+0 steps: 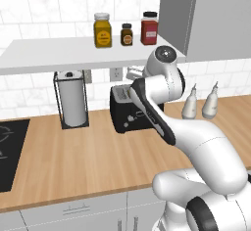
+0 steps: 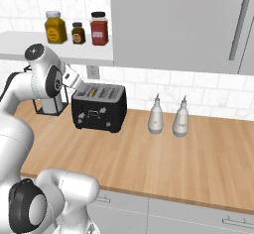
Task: Start the toaster. Once the lever pops up, take the bread to the plate on the dining counter.
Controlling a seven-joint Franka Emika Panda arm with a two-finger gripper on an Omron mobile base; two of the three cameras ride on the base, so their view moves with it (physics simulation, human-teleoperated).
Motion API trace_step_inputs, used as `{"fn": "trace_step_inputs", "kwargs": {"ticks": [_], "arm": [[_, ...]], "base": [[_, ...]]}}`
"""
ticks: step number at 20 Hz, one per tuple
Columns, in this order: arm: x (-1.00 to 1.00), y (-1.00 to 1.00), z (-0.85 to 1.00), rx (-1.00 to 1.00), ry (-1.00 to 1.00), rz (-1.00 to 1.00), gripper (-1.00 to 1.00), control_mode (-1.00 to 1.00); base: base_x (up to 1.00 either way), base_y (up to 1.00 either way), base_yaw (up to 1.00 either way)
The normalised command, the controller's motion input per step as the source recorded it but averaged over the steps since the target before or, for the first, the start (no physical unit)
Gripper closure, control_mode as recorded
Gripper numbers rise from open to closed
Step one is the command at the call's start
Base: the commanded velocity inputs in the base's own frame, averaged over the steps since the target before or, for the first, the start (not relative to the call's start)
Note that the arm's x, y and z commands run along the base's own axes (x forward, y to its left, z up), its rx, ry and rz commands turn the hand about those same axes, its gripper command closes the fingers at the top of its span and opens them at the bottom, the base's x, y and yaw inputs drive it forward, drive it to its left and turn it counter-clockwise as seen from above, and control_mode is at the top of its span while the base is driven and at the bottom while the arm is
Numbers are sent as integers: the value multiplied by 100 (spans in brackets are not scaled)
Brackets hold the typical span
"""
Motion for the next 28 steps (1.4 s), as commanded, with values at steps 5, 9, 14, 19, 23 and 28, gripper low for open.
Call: {"fn": "trace_step_inputs", "kwargs": {"ticks": [5,9,14,19,23,28], "arm": [[0,0,0,0,0,0,-100,-100],[0,0,0,0,0,0,-100,-100],[0,0,0,0,0,0,-100,-100],[0,0,0,0,0,0,-100,-100],[0,0,0,0,0,0,-100,-100],[0,0,0,0,0,0,-100,-100]], "base": [[0,0,0],[0,0,0],[0,0,0],[0,0,0],[0,0,0],[0,0,0]]}}
